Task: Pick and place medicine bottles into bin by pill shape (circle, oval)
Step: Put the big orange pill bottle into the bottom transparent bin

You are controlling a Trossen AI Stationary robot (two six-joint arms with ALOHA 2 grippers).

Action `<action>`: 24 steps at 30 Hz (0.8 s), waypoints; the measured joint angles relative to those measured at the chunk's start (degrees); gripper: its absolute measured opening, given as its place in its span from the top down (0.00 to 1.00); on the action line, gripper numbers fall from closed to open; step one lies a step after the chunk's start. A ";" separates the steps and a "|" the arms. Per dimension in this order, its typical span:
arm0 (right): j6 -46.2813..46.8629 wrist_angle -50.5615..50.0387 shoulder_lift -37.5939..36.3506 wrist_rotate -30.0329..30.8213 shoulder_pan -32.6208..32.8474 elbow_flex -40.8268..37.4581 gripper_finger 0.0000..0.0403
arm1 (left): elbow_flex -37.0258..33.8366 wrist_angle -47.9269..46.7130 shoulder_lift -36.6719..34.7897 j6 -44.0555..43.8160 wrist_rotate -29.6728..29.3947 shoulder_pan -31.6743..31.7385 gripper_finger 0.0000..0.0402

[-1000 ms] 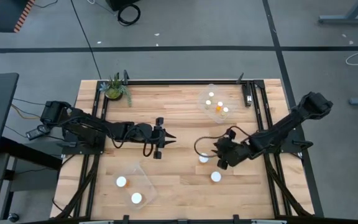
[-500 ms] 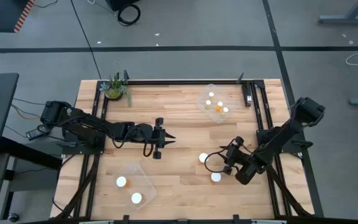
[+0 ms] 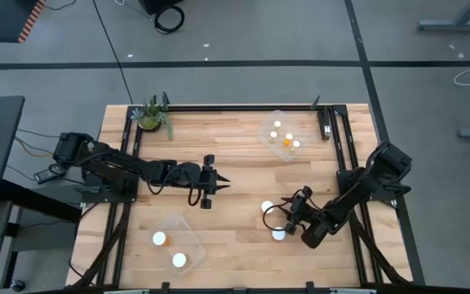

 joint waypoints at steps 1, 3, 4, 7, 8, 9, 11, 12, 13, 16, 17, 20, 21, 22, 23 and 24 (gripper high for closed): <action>-0.02 0.00 0.57 0.10 -0.32 0.52 0.61 | 0.00 -0.01 0.00 0.00 -0.02 0.00 0.81; -0.23 0.00 1.27 0.16 -0.86 1.28 0.61 | 0.00 -0.03 0.02 -0.02 0.00 0.00 0.82; -0.48 -0.02 1.66 0.26 -1.21 1.79 0.61 | 0.00 -0.05 0.02 0.00 0.00 -0.02 0.82; -1.62 0.00 2.83 0.20 -2.23 3.06 0.61 | 0.00 -0.35 0.02 0.00 0.00 0.00 0.82; -2.09 0.20 3.40 0.19 -2.56 3.56 0.61 | 0.00 -0.43 0.02 -0.02 0.00 0.00 0.82; -2.60 0.86 3.87 0.01 -2.93 3.90 0.61 | 0.00 -0.55 0.02 -0.02 0.00 0.00 0.82; -3.21 1.31 4.59 -0.11 -3.52 4.33 0.61 | 0.00 -0.65 0.02 -0.01 0.00 -0.02 0.81; -3.32 1.46 5.02 -0.52 -3.91 4.65 0.61 | 0.00 -0.81 0.02 -0.03 0.00 0.00 0.81; -3.32 1.55 5.15 -1.01 -4.29 4.80 0.61 | 0.00 -0.88 0.02 -0.03 0.00 0.00 0.81; -3.26 1.62 5.13 -1.48 -5.11 5.47 0.61 | 0.00 -0.89 0.02 -0.02 0.00 0.00 0.80; -3.75 2.03 5.12 -1.48 -5.26 5.67 0.61 | 0.00 -0.87 0.02 -0.02 0.00 -0.01 0.80; -5.49 2.49 5.09 -1.59 -5.88 6.56 0.61 | 0.00 -0.81 0.02 -0.02 0.00 0.00 0.81; -5.67 2.55 5.09 -1.57 -6.01 6.84 0.61 | 0.00 -0.71 0.02 -0.01 0.00 -0.01 0.81; -6.18 2.38 5.09 -1.57 -6.10 7.14 0.61 | 0.00 -0.66 0.02 -0.02 0.00 0.00 0.82; -6.83 2.39 5.09 -1.57 -6.29 7.46 0.61 | 0.00 -0.68 0.02 -0.02 0.00 0.00 0.82; -7.31 2.46 5.09 -1.57 -6.48 7.74 0.61 | 0.00 -0.67 0.02 -0.01 0.00 0.00 0.82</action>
